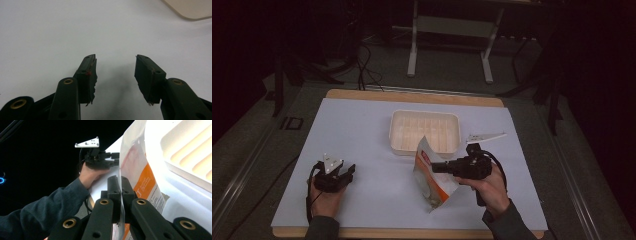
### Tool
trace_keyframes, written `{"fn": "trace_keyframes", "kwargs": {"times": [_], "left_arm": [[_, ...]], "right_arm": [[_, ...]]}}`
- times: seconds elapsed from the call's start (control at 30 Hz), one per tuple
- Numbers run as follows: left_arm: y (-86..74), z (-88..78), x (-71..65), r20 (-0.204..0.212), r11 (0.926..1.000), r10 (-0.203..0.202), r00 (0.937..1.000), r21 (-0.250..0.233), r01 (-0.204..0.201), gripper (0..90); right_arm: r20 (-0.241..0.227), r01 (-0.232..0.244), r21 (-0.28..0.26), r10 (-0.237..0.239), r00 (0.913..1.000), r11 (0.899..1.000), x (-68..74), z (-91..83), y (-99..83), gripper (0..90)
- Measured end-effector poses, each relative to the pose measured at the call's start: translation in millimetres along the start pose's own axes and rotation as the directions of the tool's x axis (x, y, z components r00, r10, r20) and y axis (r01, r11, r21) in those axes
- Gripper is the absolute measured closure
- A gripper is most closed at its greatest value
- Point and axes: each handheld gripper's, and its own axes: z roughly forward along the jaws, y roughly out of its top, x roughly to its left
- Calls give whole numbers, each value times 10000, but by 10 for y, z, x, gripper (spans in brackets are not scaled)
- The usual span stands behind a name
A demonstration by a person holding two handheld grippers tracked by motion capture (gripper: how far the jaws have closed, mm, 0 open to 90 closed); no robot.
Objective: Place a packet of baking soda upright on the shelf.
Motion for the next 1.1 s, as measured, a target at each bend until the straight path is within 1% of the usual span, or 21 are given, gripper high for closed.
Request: {"fn": "trace_keyframes", "kwargs": {"times": [0.37, 0.57, 0.67, 0.8, 0.93, 1.1], "left_arm": [[0, 4, 6, -10, 10000, -1, 10000, -18, 1, 514], [-4, 3, -8, -101, 10000, 70, 9999, -67, -70, 515], [-4, 4, -3, -114, 10000, 22, 9999, -49, -23, 515], [-4, 6, 1, -109, 10000, 6, 9999, -40, -6, 515], [-3, 10, -3, -73, 10000, 78, 9999, 19, -78, 515], [-3, 12, -6, -72, 10000, 96, 9999, 22, -96, 515]], "right_arm": [[388, 20, -311, -8, 9992, 9995, -24, -78, 88, 900], [619, -76, -528, 109, 9980, 9986, -52, -129, 128, 900], [727, -116, -588, 159, 9972, 9982, -69, -142, 143, 900], [868, -159, -699, 219, 9960, 9974, -93, -167, 167, 900], [974, -220, -842, 302, 9948, 9962, -116, -194, 194, 900], [1205, -277, -905, 385, 9920, 9955, -137, -204, 217, 900]]}}
